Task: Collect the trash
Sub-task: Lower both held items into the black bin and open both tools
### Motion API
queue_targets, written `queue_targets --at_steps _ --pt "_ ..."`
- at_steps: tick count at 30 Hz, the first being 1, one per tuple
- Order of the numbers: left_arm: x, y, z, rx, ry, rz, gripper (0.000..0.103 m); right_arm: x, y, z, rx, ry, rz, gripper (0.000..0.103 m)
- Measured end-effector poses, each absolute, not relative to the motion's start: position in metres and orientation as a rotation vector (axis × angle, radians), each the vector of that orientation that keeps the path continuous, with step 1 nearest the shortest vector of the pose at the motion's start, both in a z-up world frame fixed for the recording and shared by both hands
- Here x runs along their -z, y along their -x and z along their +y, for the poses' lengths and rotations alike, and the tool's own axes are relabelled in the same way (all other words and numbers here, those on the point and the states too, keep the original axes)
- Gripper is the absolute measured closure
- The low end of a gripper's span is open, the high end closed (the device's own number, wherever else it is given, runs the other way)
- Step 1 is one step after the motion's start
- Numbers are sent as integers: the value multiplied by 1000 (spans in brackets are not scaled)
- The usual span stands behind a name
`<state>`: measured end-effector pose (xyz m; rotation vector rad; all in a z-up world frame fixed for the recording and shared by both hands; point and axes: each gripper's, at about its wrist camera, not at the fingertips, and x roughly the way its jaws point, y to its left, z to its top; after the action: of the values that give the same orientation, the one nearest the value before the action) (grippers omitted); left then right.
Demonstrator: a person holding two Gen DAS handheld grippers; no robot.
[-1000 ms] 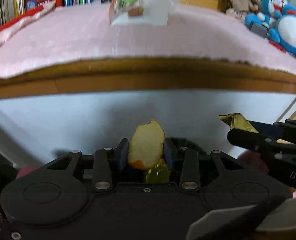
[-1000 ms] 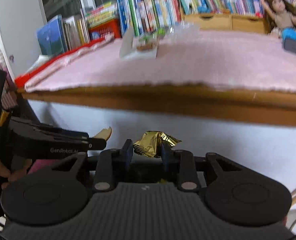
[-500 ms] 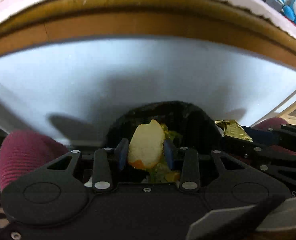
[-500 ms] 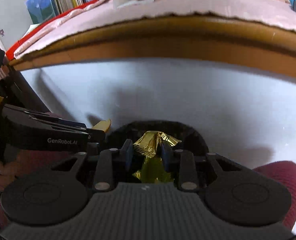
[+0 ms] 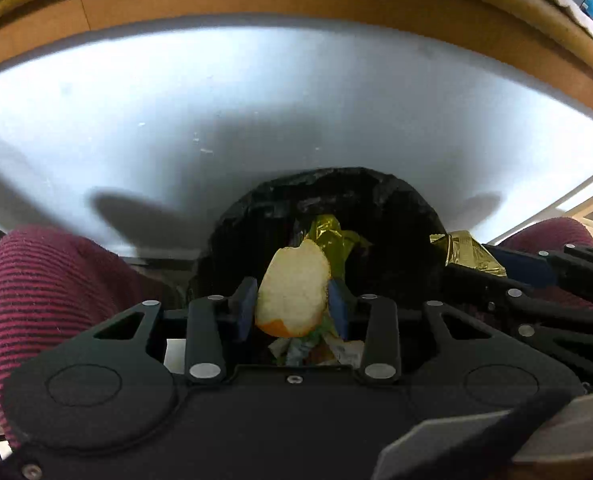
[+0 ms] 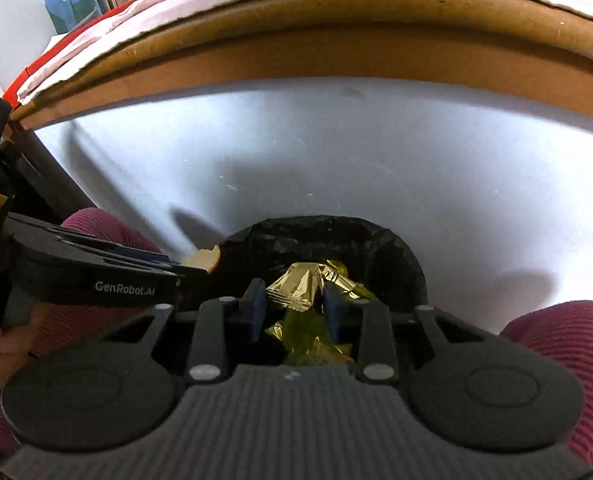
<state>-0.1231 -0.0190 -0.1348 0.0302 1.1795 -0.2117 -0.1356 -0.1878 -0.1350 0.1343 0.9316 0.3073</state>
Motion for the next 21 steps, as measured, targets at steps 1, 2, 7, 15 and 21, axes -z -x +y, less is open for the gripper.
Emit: queue_targets --at_steps 1,2,7,15,21 --pt "136 123 -19 212 -28 1186 66 135 135 -188 -307 -135 934 64" --pt "136 122 -19 211 -25 1191 66 136 135 -187 -307 -136 936 64" --pt "136 120 -18 209 -19 1204 66 137 134 -187 -307 -137 942 63" --pt "138 117 -20 208 -22 1211 64 138 134 -187 -307 -140 944 46" --pt "136 116 -22 211 -40 1201 54 138 133 -188 -303 -147 946 43"
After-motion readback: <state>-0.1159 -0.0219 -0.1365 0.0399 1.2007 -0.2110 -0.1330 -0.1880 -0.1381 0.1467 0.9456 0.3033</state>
